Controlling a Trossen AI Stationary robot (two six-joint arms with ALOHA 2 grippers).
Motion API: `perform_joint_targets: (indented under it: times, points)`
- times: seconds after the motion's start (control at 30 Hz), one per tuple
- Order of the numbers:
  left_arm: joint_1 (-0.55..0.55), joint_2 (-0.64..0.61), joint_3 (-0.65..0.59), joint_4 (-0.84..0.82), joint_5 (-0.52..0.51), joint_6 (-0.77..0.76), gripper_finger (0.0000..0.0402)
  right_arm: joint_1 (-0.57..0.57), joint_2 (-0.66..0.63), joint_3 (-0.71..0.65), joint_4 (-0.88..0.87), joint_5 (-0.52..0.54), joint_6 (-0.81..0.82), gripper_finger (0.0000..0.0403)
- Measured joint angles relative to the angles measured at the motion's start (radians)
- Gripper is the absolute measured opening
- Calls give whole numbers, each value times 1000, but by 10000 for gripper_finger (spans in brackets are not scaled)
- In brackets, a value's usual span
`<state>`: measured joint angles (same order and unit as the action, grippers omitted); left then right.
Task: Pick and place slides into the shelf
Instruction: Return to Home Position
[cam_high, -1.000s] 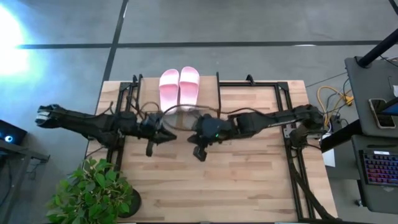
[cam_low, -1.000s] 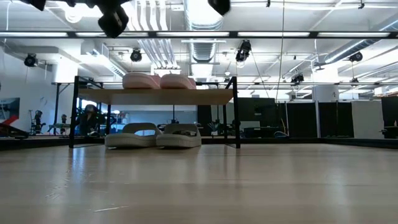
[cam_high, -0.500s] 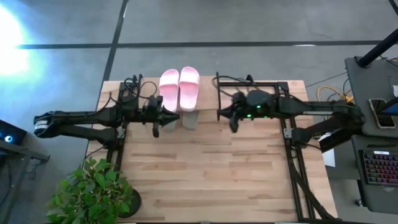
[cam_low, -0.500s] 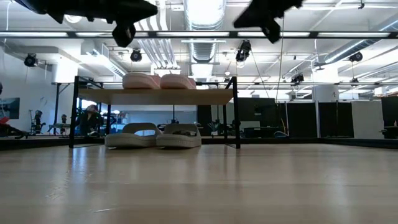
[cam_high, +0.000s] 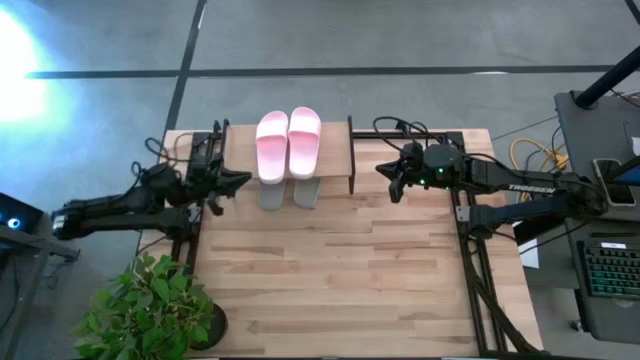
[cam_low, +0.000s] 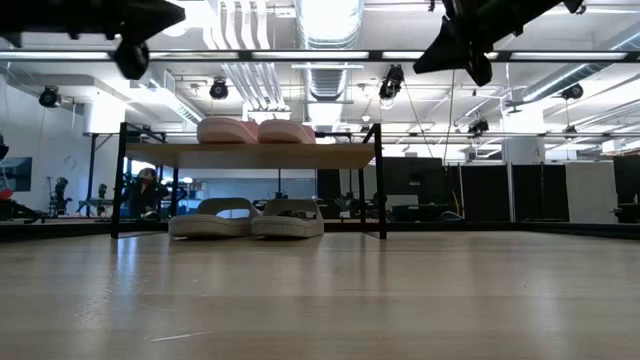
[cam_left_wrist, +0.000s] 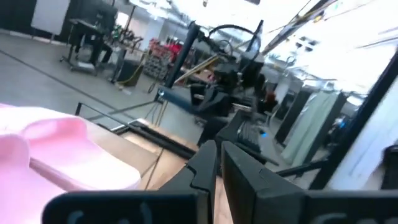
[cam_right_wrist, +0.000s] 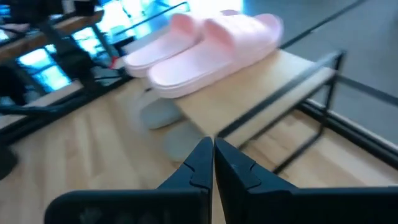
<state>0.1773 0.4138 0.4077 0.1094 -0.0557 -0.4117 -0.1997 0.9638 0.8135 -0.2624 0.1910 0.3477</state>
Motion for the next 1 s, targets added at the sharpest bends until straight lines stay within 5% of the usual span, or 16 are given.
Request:
perform_joint_targets:
  times: [0.33,0.53,0.63,0.9,1.0]
  points:
    - [-1,-359,-76,-398,-59,-181,11,19,-8,1,-55,34,180,9]
    - [-2,-372,-14,-391,-29,-21,11,75,-14,4,-22,-323,5,9]
    - [-2,-377,-42,-413,-19,-20,11,76,-46,-52,40,-369,14,9]
    - [-32,-351,-288,111,144,-134,3,125,-217,-349,454,-349,147,9]
    - [-73,-354,-306,85,148,-158,1,209,-248,-401,505,-286,172,9]
